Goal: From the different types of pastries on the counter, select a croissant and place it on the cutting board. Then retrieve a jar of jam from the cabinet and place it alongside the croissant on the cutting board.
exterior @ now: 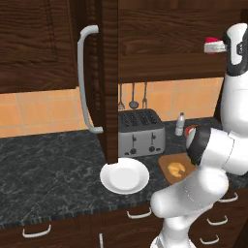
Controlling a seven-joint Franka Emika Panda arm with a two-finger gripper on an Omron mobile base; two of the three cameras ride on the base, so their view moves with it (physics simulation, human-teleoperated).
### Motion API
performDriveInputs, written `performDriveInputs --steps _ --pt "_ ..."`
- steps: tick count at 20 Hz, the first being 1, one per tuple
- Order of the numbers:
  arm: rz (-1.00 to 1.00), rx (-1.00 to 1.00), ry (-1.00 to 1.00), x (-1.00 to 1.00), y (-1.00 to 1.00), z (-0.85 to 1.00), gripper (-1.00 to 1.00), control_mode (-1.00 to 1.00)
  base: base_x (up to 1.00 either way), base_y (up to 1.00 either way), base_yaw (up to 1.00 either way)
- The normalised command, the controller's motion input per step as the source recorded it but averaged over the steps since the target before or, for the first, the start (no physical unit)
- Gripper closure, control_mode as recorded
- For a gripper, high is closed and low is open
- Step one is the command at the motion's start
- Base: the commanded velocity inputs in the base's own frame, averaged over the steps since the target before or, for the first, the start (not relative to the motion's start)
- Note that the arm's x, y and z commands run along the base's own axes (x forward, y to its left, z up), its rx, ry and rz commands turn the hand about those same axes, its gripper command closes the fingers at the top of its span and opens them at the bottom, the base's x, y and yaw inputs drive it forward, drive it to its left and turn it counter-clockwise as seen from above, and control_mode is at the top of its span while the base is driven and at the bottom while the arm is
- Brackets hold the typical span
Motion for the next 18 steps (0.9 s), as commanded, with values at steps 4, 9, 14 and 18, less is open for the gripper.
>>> performDriveInputs --steps 4,9,14,18 --pt "0.04 -0.09 -0.21 -1.00 0.00 0.00 1.00 -1.00 0.00 0.00 0.00" --pt "0.01 -0.10 -0.16 -1.00 -0.06 0.00 1.00 -1.00 0.00 0.00 0.00" --pt "0.01 -0.21 -0.04 -1.00 0.00 -0.17 1.00 -1.00 0.00 0.00 0.00" --pt "0.04 -0.23 0.00 -1.00 -0.09 -0.28 1.00 -1.00 0.00 0.00 0.00"
